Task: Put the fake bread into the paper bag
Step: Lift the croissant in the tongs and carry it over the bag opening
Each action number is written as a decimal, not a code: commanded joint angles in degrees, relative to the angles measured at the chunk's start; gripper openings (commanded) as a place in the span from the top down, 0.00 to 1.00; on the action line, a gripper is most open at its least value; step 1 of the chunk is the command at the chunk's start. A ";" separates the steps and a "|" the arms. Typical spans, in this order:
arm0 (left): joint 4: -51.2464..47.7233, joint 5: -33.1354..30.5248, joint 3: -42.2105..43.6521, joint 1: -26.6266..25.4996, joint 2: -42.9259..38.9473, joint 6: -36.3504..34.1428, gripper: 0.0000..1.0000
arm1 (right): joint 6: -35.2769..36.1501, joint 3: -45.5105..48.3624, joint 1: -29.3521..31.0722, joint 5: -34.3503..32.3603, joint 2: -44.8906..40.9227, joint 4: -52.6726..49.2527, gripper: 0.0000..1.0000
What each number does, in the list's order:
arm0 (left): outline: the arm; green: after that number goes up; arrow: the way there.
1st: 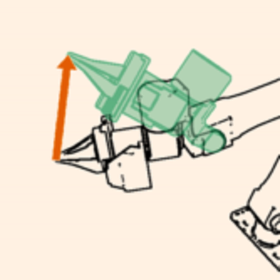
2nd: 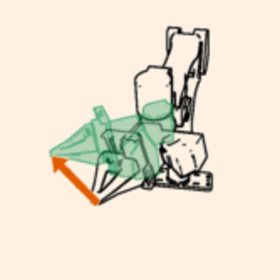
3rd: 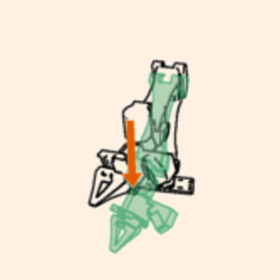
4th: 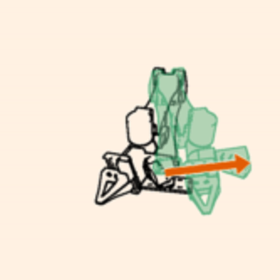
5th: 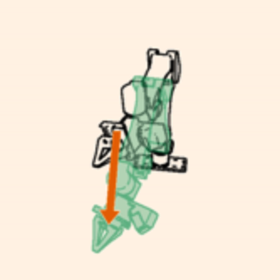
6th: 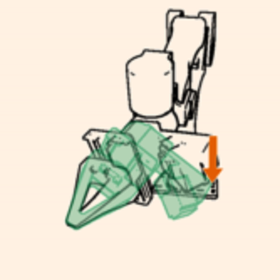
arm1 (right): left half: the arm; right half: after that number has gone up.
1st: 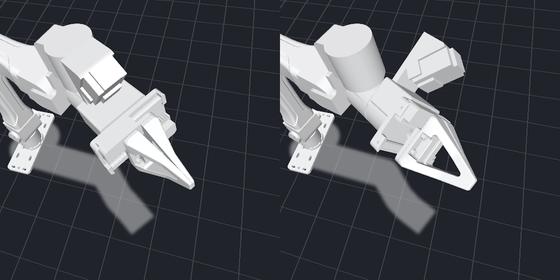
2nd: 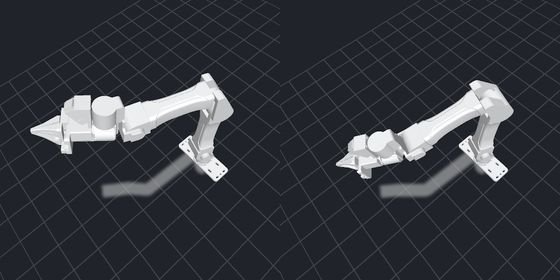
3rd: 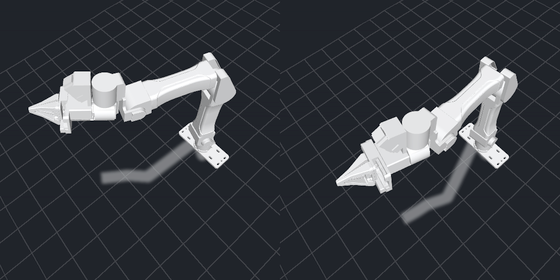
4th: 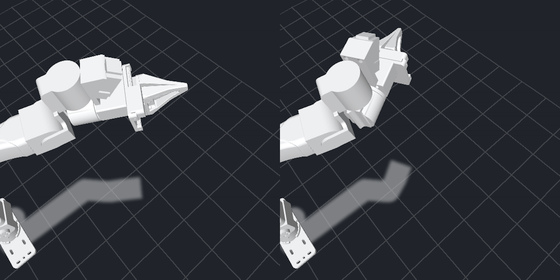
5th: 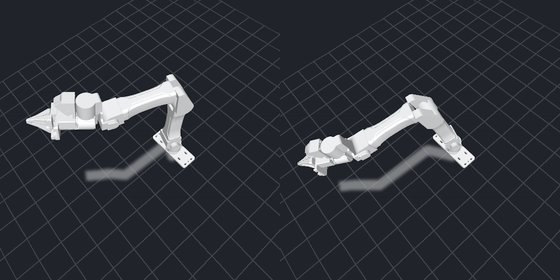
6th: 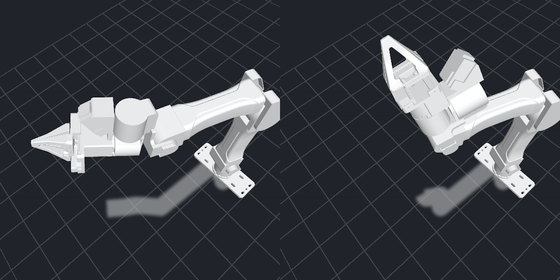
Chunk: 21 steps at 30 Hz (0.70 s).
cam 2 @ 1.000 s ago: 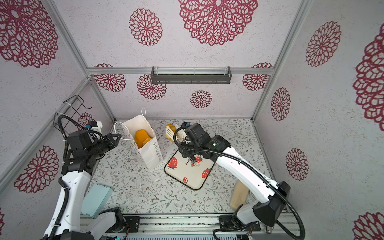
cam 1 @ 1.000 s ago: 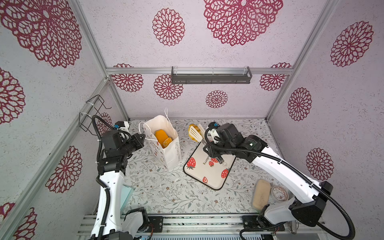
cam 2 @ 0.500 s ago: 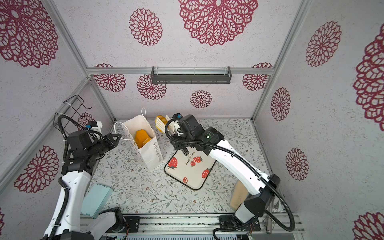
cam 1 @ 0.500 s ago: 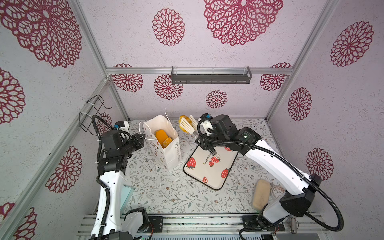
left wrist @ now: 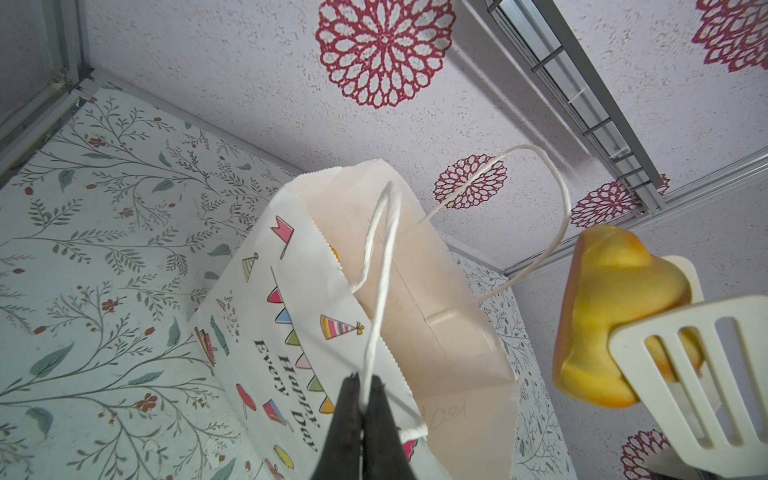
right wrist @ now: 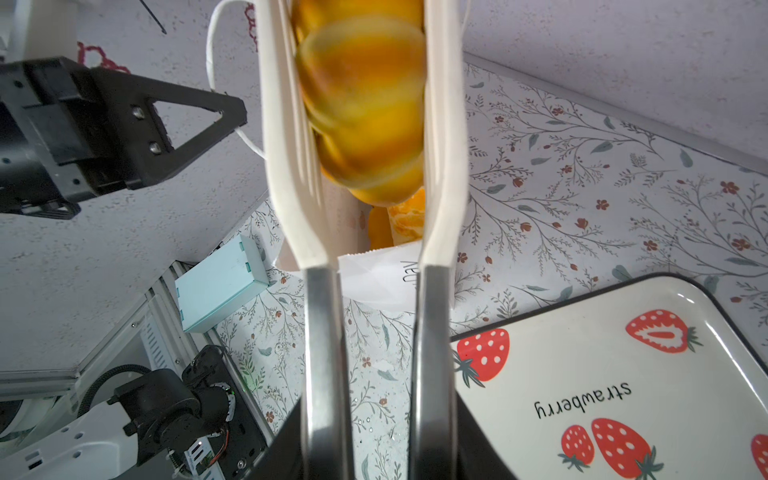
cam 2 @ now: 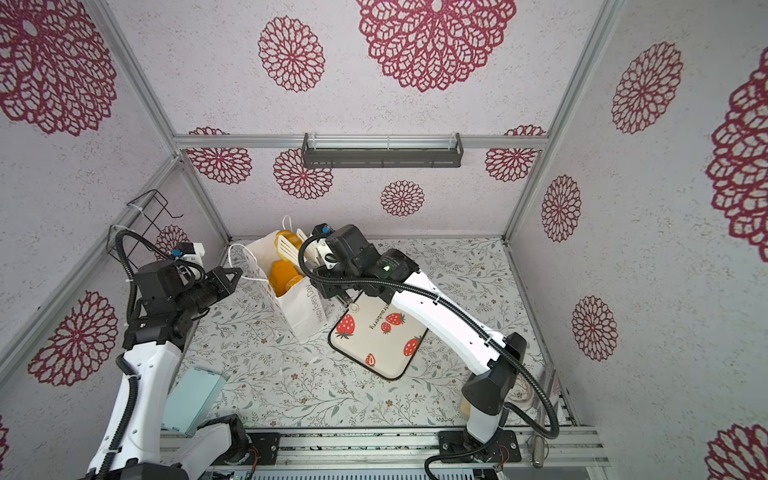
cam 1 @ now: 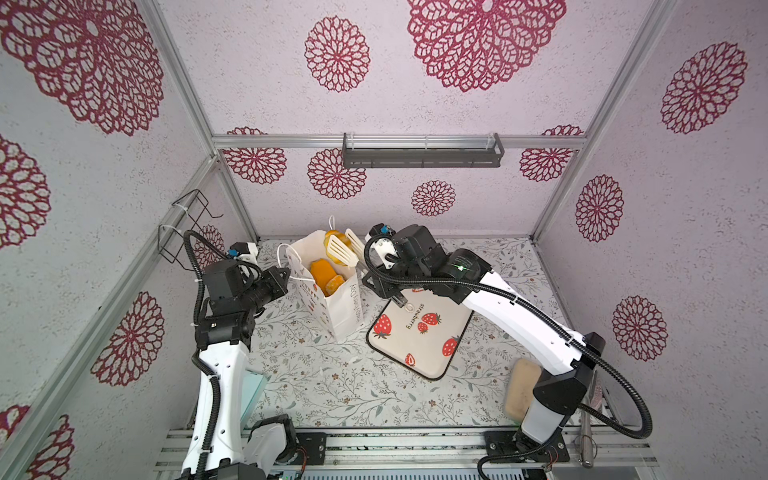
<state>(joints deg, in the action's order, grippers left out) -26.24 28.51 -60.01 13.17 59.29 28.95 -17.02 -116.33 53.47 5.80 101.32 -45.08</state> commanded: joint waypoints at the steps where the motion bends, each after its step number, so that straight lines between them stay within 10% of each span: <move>1: 0.56 -0.30 0.64 0.15 0.08 -0.34 1.00 | 1.09 -4.96 0.62 1.48 0.54 2.50 0.61; 21: 0.22 -0.56 0.60 0.10 -0.32 -0.64 1.00 | 0.57 -21.34 -0.54 4.20 14.11 -0.54 0.60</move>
<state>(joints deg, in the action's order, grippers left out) -26.28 27.99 -60.01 13.17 59.29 28.95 -16.99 -134.47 53.52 8.86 116.25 -47.66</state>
